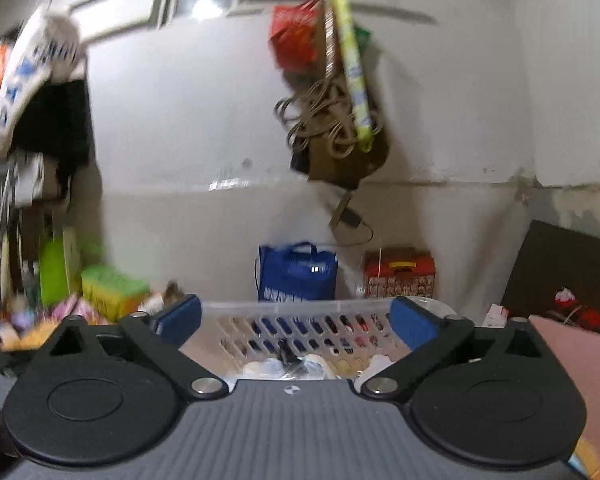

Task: Organize objects
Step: 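Carry the wrapped bottle into the basket and open the right tool, then grasp the red gift box with the right tool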

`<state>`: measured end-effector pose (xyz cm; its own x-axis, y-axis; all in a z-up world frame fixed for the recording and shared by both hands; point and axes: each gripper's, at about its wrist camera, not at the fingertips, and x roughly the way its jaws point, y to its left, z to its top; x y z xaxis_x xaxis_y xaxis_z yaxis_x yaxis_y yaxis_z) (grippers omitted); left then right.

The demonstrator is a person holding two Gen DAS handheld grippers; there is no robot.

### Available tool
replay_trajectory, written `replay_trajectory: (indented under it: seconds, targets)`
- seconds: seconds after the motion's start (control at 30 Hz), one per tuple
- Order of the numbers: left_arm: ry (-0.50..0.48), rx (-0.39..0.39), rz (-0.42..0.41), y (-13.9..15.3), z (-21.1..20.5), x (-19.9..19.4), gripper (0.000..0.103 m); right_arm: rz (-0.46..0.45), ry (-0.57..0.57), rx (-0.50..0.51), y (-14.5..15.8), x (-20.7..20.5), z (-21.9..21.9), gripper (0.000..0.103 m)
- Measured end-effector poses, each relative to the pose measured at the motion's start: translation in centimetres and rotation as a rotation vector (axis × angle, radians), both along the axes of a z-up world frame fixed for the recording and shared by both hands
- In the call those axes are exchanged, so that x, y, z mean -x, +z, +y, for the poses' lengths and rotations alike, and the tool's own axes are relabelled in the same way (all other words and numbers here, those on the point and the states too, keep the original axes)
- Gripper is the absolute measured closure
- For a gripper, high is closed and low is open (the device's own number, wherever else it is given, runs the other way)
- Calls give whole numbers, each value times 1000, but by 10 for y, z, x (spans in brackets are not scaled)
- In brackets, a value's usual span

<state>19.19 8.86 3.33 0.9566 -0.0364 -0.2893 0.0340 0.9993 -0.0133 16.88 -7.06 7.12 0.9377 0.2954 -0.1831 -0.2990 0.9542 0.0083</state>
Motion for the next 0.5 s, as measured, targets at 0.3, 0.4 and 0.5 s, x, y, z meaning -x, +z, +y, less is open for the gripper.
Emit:
replay_trajectory:
  seconds: [0.3, 0.4, 0.5]
  targets:
    - [-2, -1, 1, 0, 1, 0, 64, -34, -78, -68, -27, 58, -44, 0]
    - [-2, 0, 2, 0, 1, 0, 64, 31, -79, -71, -54, 67, -46, 0]
    - [-2, -1, 2, 0, 1, 0, 64, 132, -81, -12, -77, 60, -33, 0]
